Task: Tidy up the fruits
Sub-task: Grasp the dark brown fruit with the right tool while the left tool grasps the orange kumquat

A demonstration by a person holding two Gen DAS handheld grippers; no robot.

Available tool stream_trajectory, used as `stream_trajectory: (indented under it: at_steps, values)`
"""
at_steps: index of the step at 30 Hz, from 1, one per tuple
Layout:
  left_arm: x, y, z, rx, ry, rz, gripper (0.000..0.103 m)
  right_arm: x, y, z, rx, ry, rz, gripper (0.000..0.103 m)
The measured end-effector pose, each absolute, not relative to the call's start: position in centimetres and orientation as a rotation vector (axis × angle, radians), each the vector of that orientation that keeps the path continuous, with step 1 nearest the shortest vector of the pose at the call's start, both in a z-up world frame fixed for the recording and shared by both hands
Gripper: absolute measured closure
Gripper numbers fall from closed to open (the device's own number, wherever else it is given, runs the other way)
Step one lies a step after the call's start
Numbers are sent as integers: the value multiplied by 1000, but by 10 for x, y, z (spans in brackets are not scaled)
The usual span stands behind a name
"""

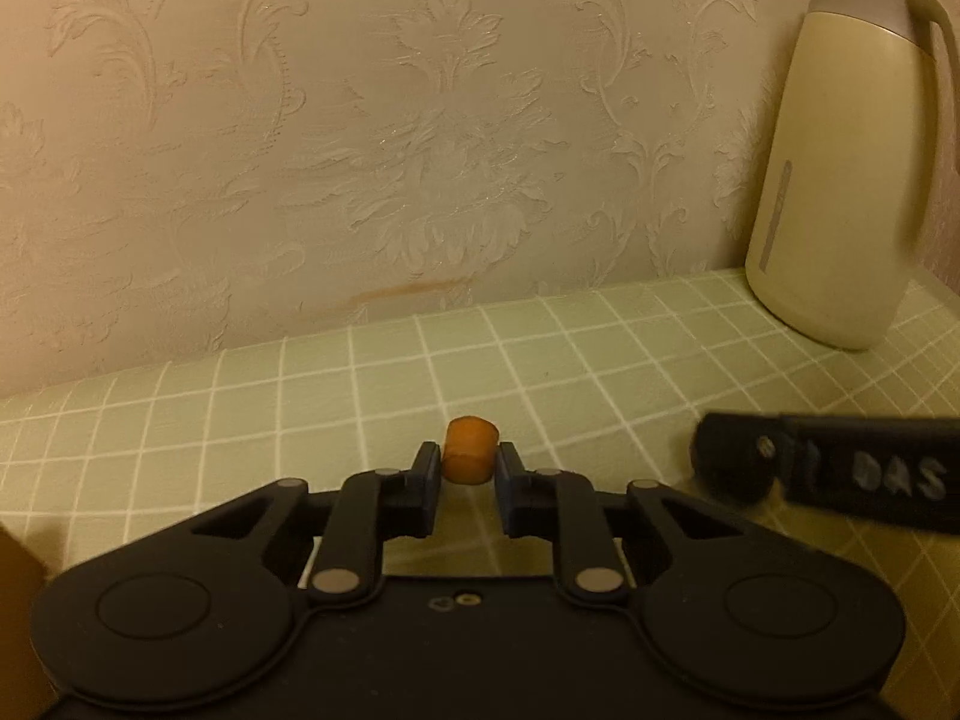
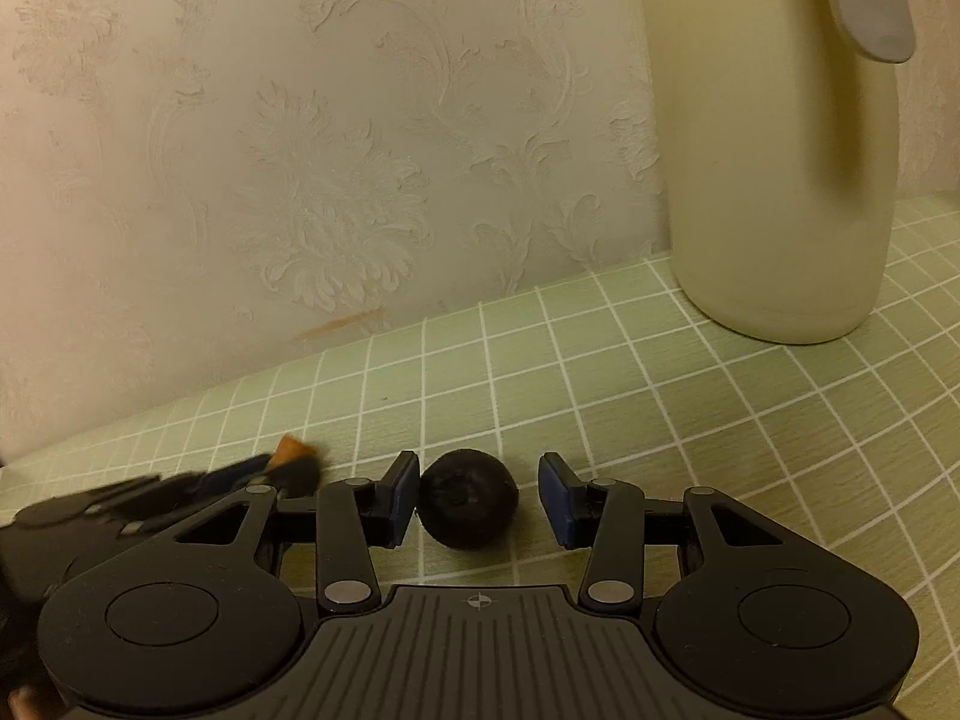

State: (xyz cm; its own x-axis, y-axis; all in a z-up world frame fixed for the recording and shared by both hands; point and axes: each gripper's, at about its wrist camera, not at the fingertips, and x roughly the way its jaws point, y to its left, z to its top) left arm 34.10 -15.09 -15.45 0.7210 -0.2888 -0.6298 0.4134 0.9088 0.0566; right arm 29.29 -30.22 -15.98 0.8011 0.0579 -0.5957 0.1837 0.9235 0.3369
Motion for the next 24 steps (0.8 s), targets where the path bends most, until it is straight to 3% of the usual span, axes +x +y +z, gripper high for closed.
stream_trajectory:
  at_steps: [10, 14, 16, 18, 24]
  values:
    - [322, -147, -155, 237, 649, -381, 93, 300, -289, -162, 371, 664, -59, 59]
    - [322, -149, -155, 250, 640, -367, 88, 297, -285, -160, 340, 670, -52, 59]
    - [323, -148, -155, 242, 640, -360, 85, 296, -285, -159, 341, 669, -52, 70]
    - [323, -149, -156, 243, 635, -361, 85, 296, -285, -159, 332, 669, -52, 70]
    - [323, -148, -158, 223, 619, -364, 93, 296, -281, -157, 320, 664, -52, 71]
